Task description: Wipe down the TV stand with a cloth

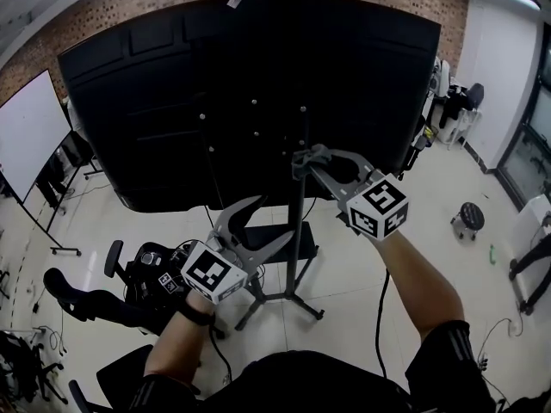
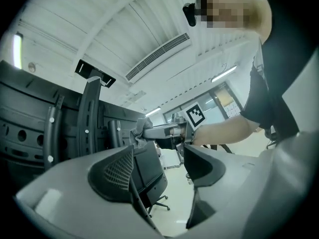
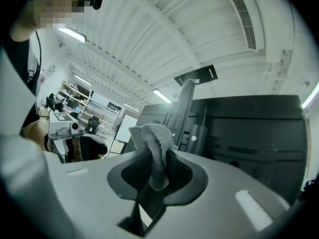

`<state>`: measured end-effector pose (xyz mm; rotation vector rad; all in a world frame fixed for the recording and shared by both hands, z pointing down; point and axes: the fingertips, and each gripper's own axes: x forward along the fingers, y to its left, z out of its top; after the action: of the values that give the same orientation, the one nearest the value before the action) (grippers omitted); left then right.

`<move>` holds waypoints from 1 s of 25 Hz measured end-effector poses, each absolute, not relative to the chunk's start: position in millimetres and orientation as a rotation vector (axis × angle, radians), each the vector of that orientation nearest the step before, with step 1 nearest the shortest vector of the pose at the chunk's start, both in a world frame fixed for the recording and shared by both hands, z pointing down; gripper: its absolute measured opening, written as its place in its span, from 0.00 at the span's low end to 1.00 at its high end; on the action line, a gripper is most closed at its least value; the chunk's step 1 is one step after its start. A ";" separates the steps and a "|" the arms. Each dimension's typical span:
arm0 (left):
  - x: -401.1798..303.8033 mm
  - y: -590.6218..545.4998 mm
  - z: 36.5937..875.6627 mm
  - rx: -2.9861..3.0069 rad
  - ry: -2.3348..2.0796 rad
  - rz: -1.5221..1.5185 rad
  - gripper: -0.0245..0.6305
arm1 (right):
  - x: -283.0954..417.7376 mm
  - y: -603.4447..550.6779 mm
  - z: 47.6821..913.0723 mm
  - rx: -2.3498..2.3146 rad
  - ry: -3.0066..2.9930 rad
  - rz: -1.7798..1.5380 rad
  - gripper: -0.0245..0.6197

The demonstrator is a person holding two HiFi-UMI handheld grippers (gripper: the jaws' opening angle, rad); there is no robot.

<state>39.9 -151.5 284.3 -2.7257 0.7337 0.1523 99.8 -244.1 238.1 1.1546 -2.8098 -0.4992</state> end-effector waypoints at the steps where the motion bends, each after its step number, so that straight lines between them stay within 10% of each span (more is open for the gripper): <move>1: 39.8 -151.8 282.2 -2.728 0.713 0.148 0.55 | 101.3 -246.2 230.7 1.175 -2.784 -0.531 0.15; 25: 61.6 -203.9 241.8 -2.701 0.689 0.131 0.55 | 120.1 -335.7 131.1 1.270 -2.675 -0.606 0.14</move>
<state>61.6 -203.9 241.8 -2.7012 0.6889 0.1314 120.1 -335.7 131.1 1.2697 -2.6748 -0.6060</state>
